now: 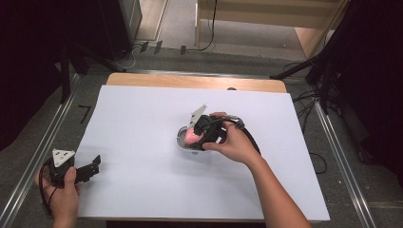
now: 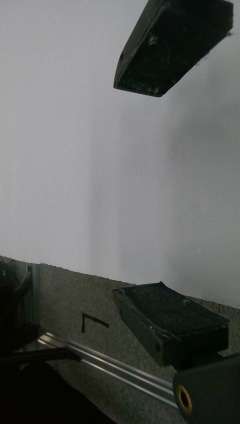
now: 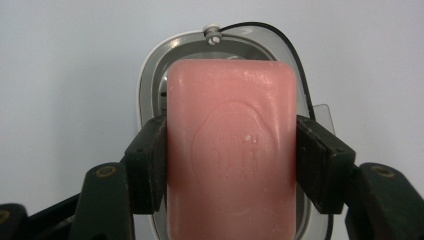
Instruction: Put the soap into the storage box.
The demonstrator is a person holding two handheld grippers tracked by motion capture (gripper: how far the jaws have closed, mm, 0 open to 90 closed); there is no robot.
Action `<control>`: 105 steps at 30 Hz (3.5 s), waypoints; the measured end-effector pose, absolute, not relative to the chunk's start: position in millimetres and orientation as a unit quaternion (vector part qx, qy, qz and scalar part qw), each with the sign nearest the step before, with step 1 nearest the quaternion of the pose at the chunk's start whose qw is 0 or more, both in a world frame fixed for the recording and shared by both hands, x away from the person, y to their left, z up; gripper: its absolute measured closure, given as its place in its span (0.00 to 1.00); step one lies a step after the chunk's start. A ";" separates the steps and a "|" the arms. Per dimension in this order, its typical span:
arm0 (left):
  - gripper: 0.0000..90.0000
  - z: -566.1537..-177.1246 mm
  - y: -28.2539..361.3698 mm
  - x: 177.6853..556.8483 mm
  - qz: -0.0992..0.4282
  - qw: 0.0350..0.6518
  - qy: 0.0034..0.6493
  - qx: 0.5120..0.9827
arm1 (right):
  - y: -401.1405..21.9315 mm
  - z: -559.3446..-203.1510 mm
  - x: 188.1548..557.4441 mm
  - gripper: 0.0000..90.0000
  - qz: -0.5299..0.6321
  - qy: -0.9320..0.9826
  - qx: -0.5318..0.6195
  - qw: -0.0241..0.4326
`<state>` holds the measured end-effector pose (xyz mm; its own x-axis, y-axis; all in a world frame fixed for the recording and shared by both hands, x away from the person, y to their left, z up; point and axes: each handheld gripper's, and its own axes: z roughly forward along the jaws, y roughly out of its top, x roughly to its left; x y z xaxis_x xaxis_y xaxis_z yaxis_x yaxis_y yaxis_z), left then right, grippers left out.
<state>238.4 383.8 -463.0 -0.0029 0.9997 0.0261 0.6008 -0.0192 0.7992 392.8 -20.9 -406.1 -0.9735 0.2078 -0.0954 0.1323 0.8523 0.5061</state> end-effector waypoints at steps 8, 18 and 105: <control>0.08 -463.0 383.8 238.4 0.324 0.307 0.629 0.636 | -27.3 -397.0 393.4 0.41 0.286 0.949 0.106 0.080; 0.08 -463.1 383.5 238.4 0.325 0.307 0.628 0.637 | -44.3 -395.7 390.7 0.37 0.313 0.934 0.152 0.084; 0.08 -463.2 382.3 238.3 0.328 0.304 0.626 0.638 | -213.4 -458.0 322.5 0.16 0.377 0.834 0.388 0.112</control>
<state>238.3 382.3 -463.2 -0.0007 0.9993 0.0384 0.5999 -0.0303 0.7995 322.5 -213.4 -458.0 -0.6746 0.7304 0.1065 0.5620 0.4147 0.7157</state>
